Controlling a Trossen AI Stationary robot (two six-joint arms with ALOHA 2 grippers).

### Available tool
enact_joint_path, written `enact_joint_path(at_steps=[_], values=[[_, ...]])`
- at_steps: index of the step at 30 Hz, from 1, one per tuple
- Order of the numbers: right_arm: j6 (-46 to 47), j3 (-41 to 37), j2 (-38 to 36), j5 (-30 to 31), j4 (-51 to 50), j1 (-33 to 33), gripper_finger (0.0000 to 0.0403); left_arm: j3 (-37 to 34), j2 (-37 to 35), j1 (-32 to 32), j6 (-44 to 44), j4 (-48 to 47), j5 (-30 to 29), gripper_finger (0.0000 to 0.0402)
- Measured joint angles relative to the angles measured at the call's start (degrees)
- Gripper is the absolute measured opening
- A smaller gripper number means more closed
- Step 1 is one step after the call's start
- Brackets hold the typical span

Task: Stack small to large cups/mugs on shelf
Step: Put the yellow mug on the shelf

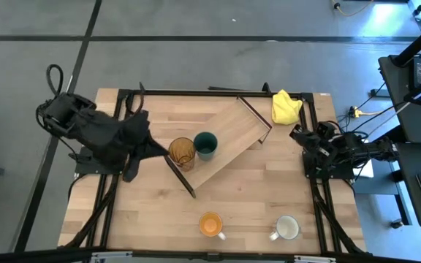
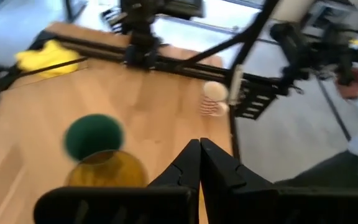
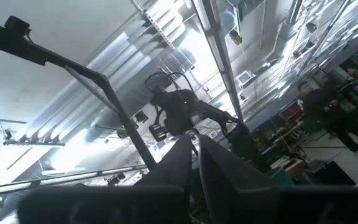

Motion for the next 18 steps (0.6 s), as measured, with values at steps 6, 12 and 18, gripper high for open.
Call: enact_joint_path(at_steps=[6,12,18], values=[[-0.28,0.00,0.04,0.00,-0.09,0.00,0.0032,-0.65,0.00,-11.65,0.76,4.72,-5.13,0.0003],[-0.09,0.00,0.04,0.01,-0.24,0.00,0.0032,-8.42,0.02,-27.18,-11.73,5.99,-17.67,0.0003],[-0.07,0.00,0.04,1.84,-0.44,0.00,0.0032,-22.84,0.07,-40.28,-31.17,13.03,-30.32,0.0002]])
